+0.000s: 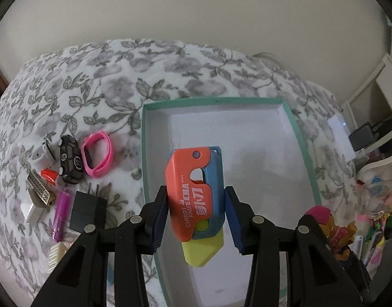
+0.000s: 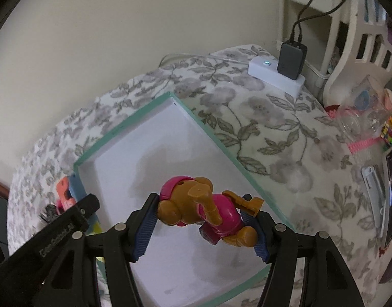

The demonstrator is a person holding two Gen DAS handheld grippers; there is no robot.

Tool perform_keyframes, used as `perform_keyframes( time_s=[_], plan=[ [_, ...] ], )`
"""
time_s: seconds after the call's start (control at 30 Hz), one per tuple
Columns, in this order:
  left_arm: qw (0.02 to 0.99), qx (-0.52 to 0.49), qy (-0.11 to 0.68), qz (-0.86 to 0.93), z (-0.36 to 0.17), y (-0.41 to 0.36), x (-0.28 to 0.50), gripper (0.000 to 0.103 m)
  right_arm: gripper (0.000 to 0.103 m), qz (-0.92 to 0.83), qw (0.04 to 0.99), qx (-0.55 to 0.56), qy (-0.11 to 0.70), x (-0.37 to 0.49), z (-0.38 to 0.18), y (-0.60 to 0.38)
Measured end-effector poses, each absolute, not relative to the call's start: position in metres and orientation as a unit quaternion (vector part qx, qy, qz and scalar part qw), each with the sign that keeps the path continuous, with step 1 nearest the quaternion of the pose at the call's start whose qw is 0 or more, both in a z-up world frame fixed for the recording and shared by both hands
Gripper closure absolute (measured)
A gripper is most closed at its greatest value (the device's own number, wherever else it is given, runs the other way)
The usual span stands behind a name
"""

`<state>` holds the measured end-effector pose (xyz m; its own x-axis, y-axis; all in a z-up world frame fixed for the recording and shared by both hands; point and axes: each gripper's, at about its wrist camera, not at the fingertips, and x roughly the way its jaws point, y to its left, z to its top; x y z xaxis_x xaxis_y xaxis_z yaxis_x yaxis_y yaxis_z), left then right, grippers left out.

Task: Organize rigid objects
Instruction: 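Open the left tool to drop the cutter while the right tool drops the dog into the tray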

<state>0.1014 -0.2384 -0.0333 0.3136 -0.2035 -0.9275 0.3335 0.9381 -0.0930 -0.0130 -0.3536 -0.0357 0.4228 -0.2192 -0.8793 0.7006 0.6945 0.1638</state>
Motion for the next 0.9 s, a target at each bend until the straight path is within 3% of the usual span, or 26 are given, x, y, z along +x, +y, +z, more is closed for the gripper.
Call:
perform_keyframes(
  time_s=[0.37,0.5,0.9],
  plan=[
    [0.798,0.043,0.577,-0.168,-0.043,-0.233,0.105,0.058,0.034,-0.295,0.79,0.26,0.469,-0.012,-0.047,-0.355],
    [0.802,0.035,0.571,-0.174,-0.032,-0.228,0.103,0.049,0.034,-0.299,0.787,0.258,0.473,-0.012,-0.045,-0.355],
    [0.822,0.003,0.552,-0.144,-0.002,-0.184,0.094,0.041,0.026,-0.301,0.792,0.251,0.469,-0.018,-0.037,-0.351]
  ],
)
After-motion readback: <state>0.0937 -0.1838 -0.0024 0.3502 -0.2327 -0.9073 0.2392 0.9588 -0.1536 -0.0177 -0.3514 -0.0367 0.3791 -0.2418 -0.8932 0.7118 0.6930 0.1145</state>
